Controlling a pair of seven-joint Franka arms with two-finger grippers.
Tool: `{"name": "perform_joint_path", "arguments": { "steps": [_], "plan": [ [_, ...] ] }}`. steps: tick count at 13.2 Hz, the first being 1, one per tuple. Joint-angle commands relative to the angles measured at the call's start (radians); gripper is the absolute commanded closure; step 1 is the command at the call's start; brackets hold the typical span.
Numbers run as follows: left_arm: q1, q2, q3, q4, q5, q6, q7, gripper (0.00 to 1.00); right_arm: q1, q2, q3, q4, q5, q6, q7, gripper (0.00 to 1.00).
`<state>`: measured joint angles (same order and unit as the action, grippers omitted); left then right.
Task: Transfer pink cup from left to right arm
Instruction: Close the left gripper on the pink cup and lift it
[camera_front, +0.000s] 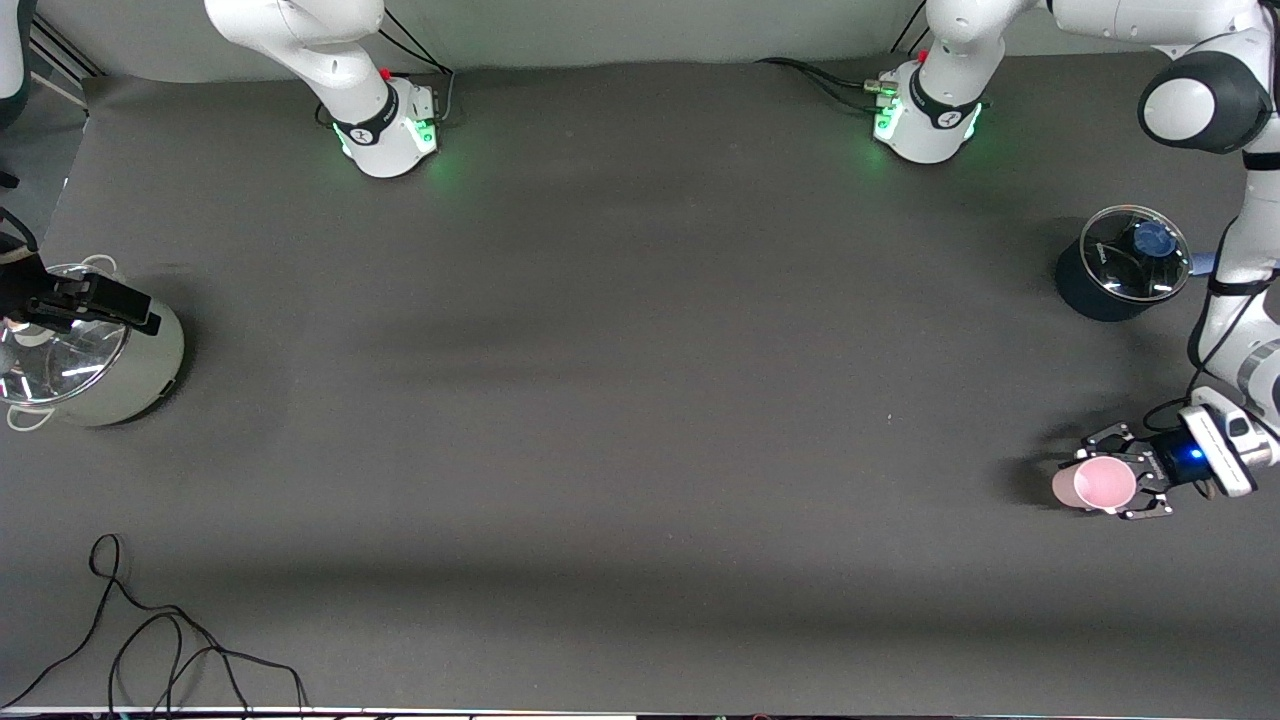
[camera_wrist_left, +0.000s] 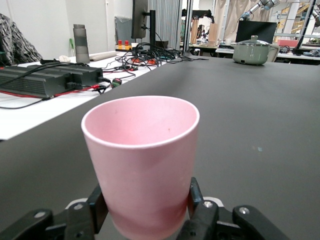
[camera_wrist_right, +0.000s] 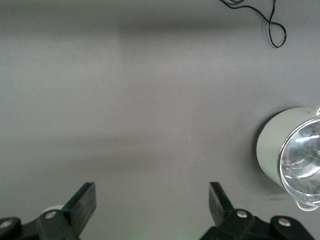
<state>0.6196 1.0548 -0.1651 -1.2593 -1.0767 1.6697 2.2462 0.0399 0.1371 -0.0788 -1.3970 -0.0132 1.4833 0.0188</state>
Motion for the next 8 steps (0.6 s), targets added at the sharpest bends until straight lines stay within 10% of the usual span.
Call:
{"name": "perform_joint_path", "arguments": {
  "steps": [1,8],
  "plan": [
    [-0.047,-0.114,0.012,-0.057,-0.005,0.005,-0.141,0.56,-0.003,-0.004,-0.007,0.012,0.016,-0.018,-0.023,0.00],
    [-0.078,-0.548,-0.146,-0.553,-0.166,0.316,-0.243,0.57,-0.005,-0.004,-0.021,0.012,0.016,-0.018,-0.037,0.00]
  ]
}}
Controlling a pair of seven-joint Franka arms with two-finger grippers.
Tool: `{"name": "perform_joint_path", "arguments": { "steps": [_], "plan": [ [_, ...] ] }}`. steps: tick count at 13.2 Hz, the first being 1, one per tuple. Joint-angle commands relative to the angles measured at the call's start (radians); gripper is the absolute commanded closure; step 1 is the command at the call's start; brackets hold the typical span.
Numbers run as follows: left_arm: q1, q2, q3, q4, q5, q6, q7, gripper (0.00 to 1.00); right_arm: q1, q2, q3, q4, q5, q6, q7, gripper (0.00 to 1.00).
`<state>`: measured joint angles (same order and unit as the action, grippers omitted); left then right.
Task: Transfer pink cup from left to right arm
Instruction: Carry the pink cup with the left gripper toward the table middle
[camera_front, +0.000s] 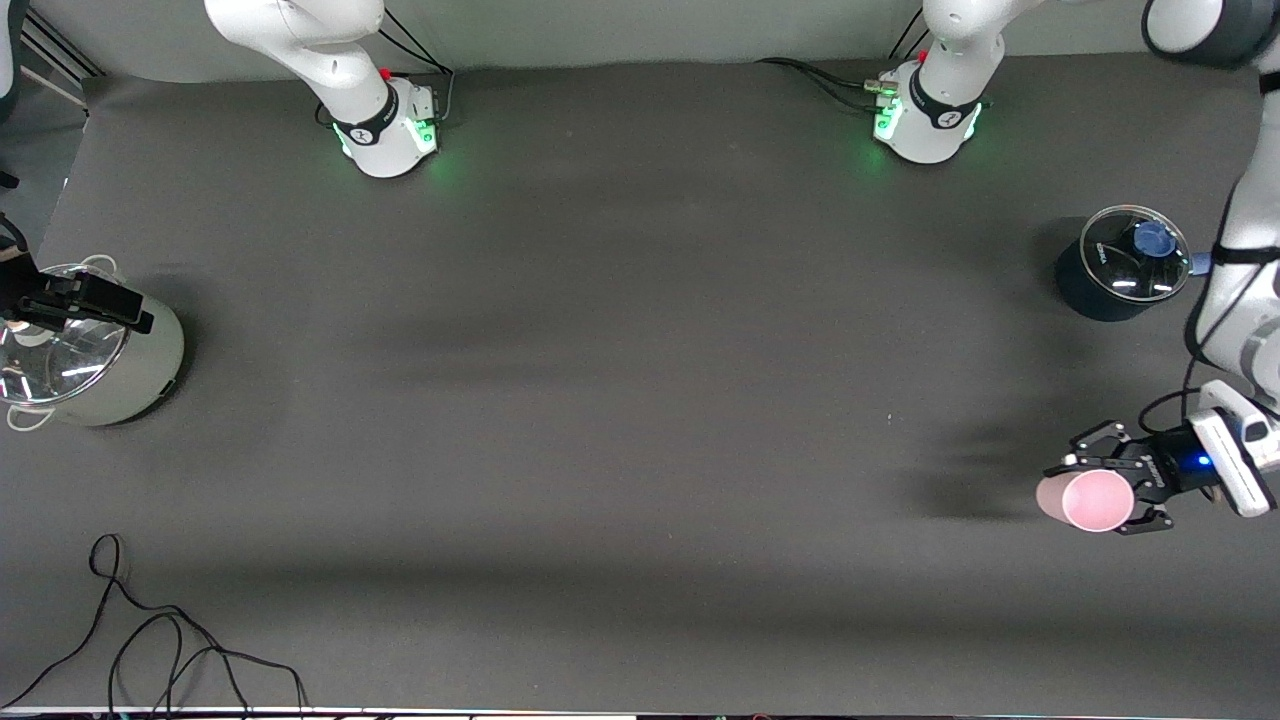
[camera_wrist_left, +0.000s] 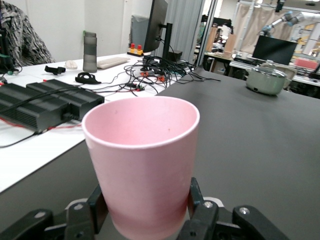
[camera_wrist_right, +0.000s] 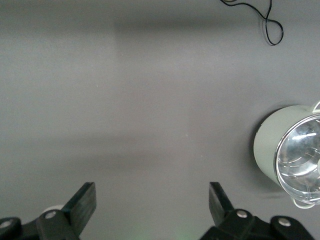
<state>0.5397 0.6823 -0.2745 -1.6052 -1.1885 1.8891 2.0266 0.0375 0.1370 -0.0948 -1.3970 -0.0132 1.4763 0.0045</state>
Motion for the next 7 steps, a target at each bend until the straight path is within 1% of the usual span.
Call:
{"name": "perform_joint_path", "arguments": {
  "steps": [1,4,7],
  "plan": [
    [0.002,-0.226,-0.070,-0.250,-0.080,0.137,-0.044,0.57,-0.002,-0.004,-0.005,0.012,0.016,-0.011,-0.023,0.00],
    [0.002,-0.370,-0.184,-0.379,-0.166,0.273,-0.101,0.57,-0.002,-0.005,-0.006,0.012,0.016,-0.013,-0.023,0.00],
    [0.003,-0.519,-0.335,-0.496,-0.281,0.434,-0.167,0.57,0.001,-0.008,-0.011,0.013,0.019,-0.013,-0.018,0.00]
  ]
}}
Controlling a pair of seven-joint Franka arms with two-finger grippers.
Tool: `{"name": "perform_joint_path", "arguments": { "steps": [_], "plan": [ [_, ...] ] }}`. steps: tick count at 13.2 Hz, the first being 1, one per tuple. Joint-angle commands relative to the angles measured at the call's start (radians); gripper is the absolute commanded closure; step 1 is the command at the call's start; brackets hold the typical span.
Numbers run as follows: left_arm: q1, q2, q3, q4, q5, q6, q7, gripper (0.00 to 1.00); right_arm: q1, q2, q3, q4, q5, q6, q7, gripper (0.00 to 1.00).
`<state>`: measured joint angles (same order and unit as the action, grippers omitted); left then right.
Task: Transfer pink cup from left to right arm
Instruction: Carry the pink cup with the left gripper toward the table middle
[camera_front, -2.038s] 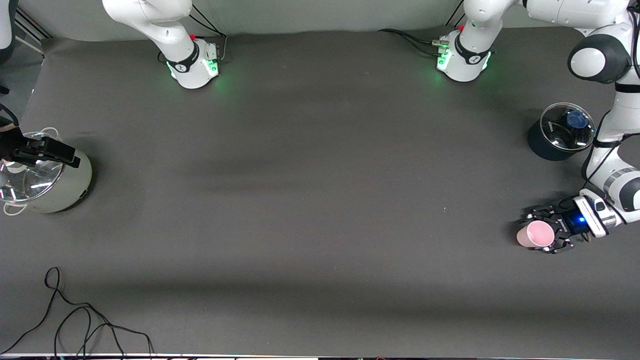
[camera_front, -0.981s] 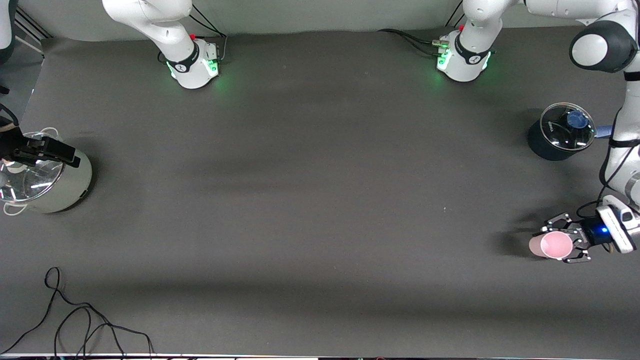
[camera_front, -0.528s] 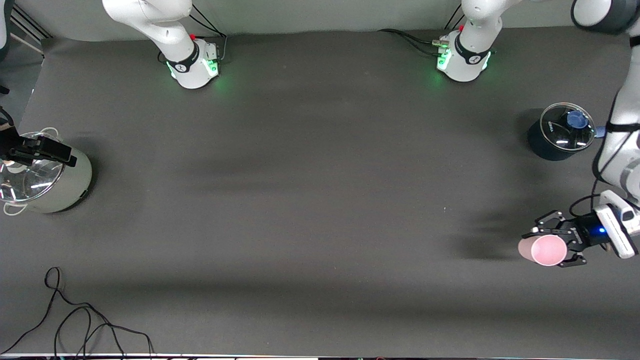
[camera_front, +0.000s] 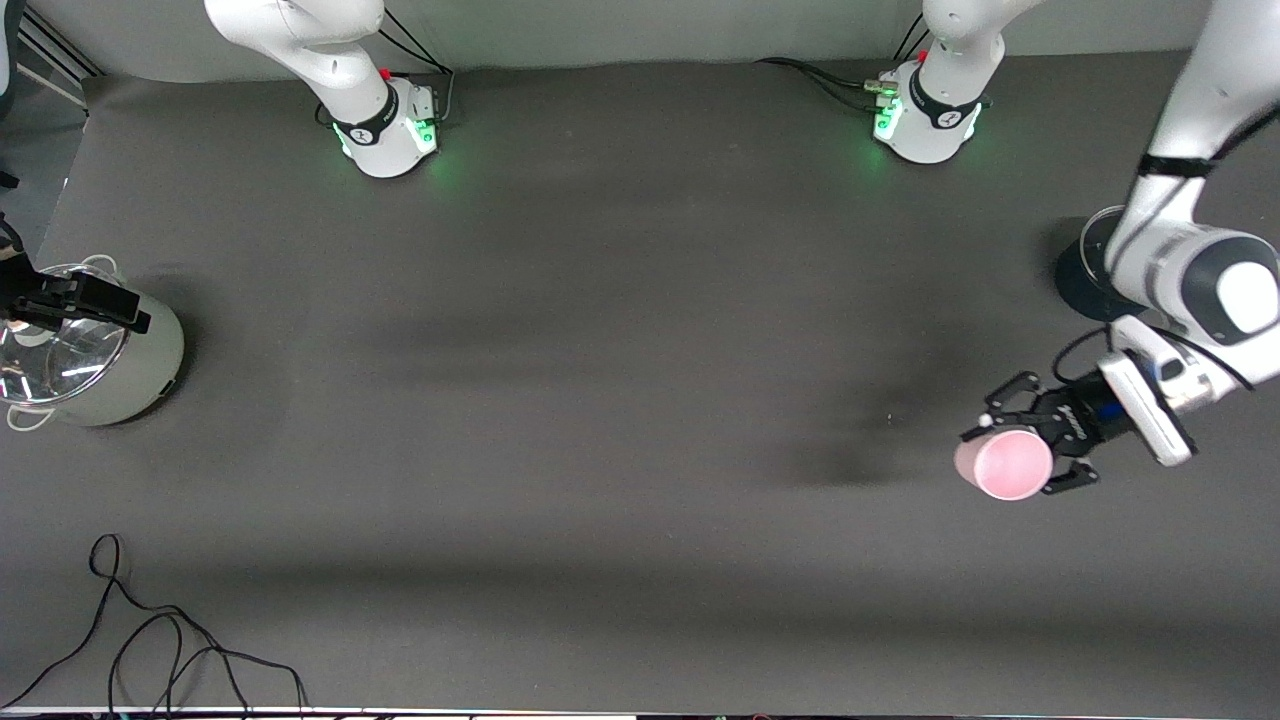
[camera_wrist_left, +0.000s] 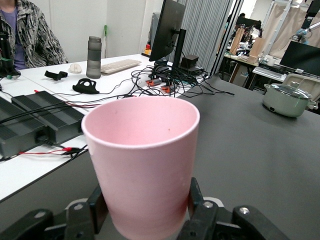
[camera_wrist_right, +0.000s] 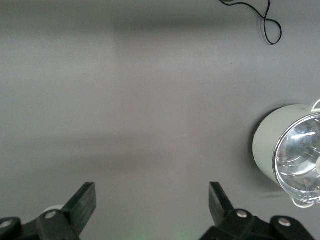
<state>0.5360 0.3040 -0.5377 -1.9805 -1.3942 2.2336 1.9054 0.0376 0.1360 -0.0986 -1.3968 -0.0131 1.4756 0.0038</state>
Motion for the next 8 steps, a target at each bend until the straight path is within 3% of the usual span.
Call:
{"name": "perform_joint_path", "arguments": {
  "steps": [1,4,6,8],
  "plan": [
    [0.005,-0.178,-0.126,-0.139,-0.097,0.142,-0.080,0.57,0.001,-0.007,-0.007,0.018,0.044,-0.012,-0.018,0.00],
    [-0.016,-0.242,-0.299,-0.150,-0.130,0.341,-0.215,0.57,0.004,-0.007,-0.003,0.036,0.250,-0.009,0.016,0.00],
    [-0.101,-0.252,-0.350,-0.147,-0.184,0.491,-0.250,0.56,0.019,0.000,0.014,0.067,0.266,0.002,0.138,0.00],
    [-0.239,-0.252,-0.352,-0.141,-0.261,0.642,-0.255,0.56,0.118,0.011,0.030,0.100,0.265,0.002,0.336,0.00]
  ]
}}
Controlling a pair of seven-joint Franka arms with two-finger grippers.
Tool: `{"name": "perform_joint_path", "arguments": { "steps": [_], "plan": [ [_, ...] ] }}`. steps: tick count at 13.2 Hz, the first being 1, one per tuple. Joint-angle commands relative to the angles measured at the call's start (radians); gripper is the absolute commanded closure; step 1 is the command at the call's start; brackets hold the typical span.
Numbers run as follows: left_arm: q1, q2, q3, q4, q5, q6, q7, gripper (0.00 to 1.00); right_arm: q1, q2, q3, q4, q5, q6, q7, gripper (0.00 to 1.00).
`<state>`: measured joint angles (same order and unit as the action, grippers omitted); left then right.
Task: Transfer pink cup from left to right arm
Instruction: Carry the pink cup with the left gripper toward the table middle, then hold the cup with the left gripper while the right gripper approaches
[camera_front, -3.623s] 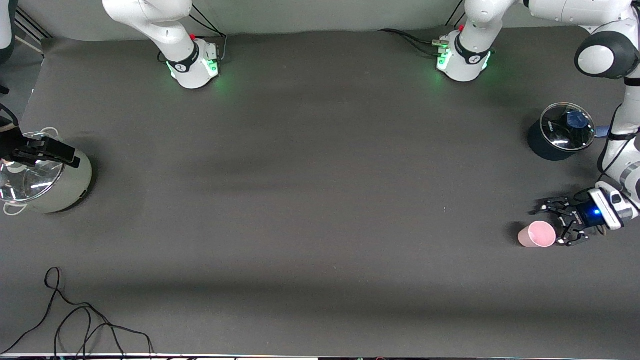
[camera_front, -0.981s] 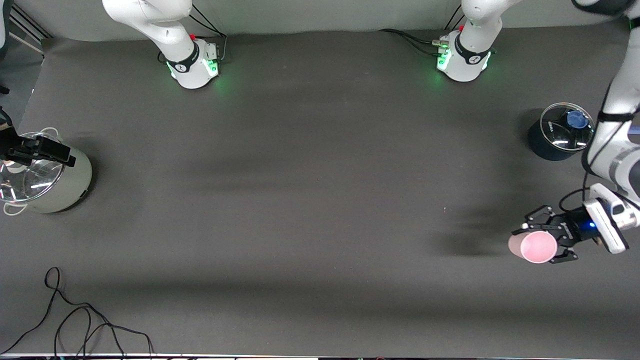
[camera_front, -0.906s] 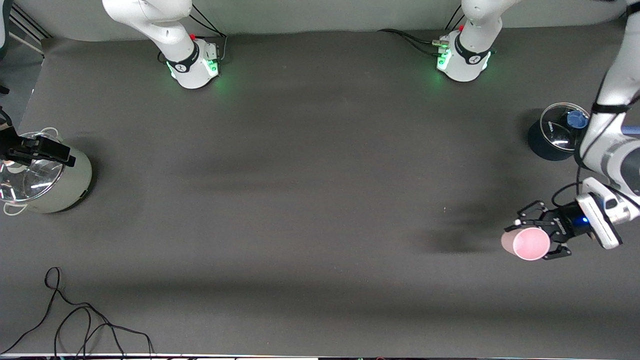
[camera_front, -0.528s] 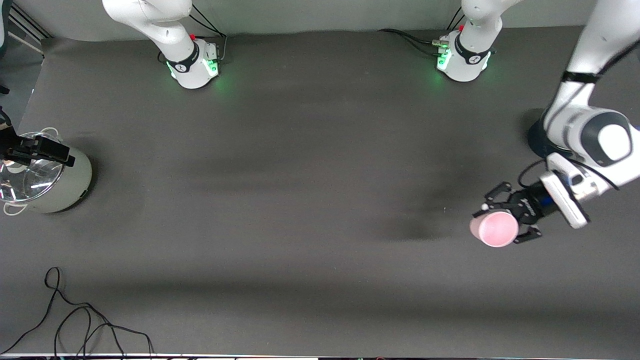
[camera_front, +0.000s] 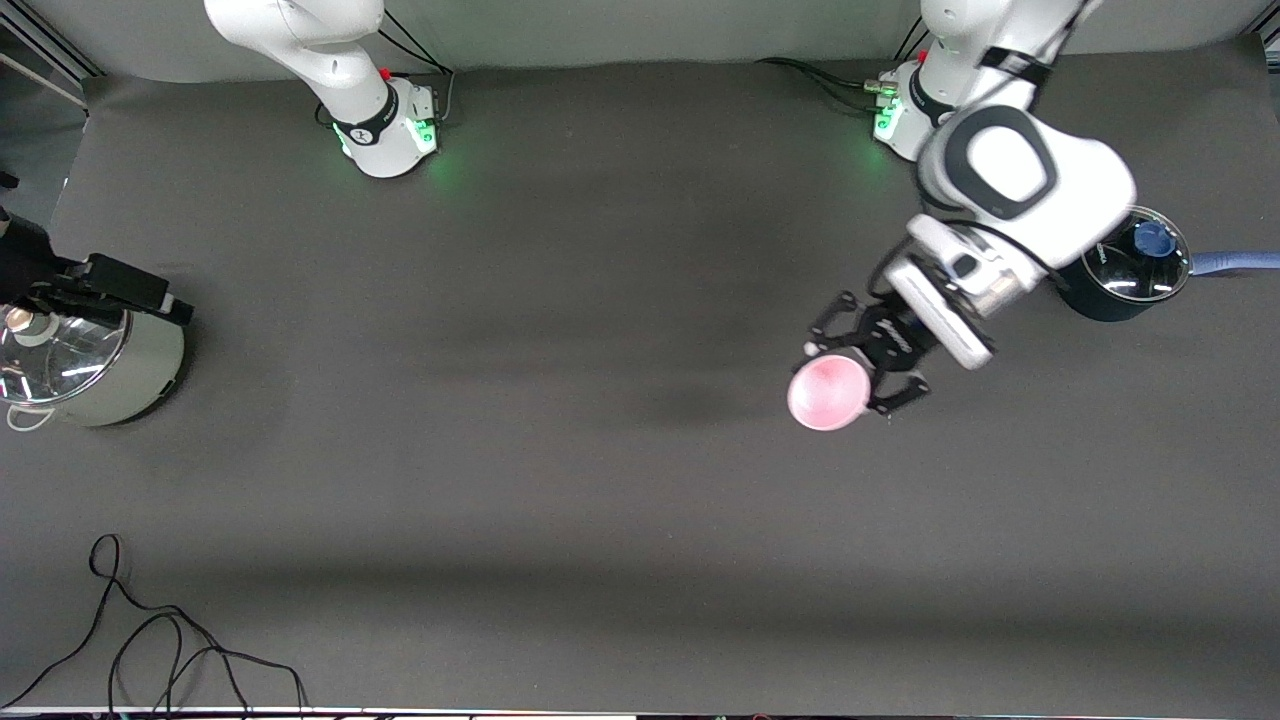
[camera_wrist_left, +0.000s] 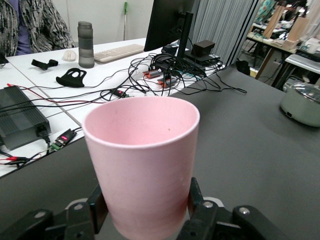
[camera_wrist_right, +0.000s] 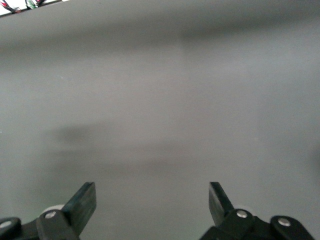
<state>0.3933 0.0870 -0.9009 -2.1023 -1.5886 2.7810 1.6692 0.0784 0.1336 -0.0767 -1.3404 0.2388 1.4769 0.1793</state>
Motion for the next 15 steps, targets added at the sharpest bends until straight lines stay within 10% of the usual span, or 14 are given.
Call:
{"name": "perform_joint_path", "arguments": {
  "steps": [1,10,15],
  "plan": [
    [-0.144,-0.036,0.010,-0.016,-0.085,0.150,-0.028,0.56,0.128,0.027,0.008,0.062,0.008,0.005,0.274,0.00],
    [-0.237,-0.044,0.008,0.068,-0.090,0.196,-0.112,0.55,0.408,0.296,0.008,0.334,0.002,0.109,1.182,0.00],
    [-0.272,-0.026,0.008,0.105,-0.094,0.241,-0.132,0.56,0.521,0.327,0.006,0.337,-0.021,0.252,1.289,0.00]
  ]
}}
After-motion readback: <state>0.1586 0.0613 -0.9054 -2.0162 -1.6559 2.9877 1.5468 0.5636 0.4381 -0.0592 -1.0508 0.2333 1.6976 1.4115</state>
